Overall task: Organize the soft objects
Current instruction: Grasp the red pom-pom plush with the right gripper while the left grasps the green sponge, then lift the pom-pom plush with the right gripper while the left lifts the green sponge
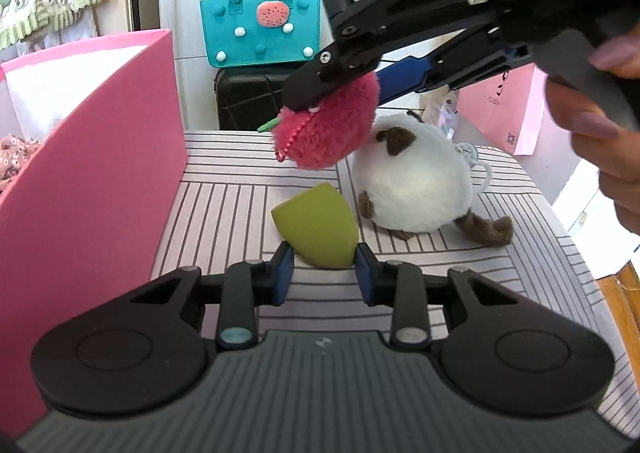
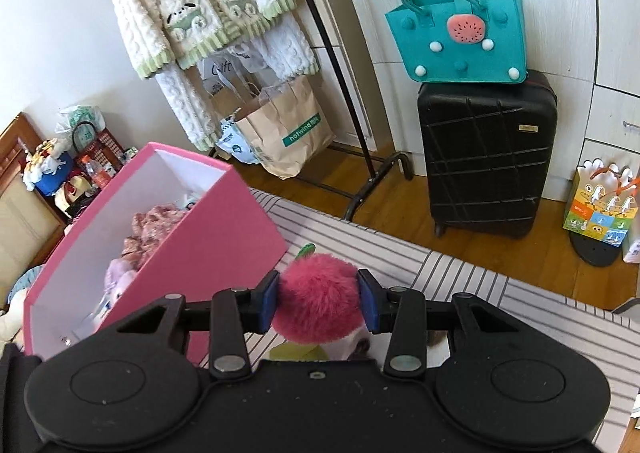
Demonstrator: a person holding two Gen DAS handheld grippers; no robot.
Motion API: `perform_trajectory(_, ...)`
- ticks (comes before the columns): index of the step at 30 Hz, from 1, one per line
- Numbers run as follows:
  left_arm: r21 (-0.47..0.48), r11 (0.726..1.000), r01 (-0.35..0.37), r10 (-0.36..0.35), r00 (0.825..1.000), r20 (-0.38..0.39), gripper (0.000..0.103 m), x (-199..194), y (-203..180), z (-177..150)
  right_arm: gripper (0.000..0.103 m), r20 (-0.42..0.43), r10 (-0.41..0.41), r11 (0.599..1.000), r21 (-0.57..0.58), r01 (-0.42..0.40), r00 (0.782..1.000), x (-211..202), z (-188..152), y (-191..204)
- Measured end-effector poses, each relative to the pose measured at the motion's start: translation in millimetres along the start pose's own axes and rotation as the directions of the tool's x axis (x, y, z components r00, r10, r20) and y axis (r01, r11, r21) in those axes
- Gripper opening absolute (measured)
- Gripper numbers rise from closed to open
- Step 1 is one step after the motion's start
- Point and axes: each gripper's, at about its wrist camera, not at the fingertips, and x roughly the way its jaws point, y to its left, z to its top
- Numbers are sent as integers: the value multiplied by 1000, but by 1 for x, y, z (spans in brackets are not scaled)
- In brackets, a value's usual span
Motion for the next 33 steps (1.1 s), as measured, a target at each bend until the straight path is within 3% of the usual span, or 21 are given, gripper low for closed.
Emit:
perform_trajectory(8, 7, 1000, 11, -11, 1000, 9, 32, -15, -8, -2, 46, 3, -16, 1000, -22, 16, 1000, -29, -19, 13)
perform_trajectory(21, 60, 994, 92, -93, 996, 16, 32, -65, -16, -21, 46, 46, -16, 1000, 11, 15, 999, -78, -64, 17)
perform_trajectory(25, 48, 983, 178, -176, 983, -50, 32, -71, -7, -20, 46, 36, -37, 999, 21, 36, 999, -85, -76, 20)
perform_trajectory(33, 179, 954, 240, -238, 971, -32, 31, -114, -8, -18, 46, 43, -82, 997, -5, 82, 996, -104, -89, 34)
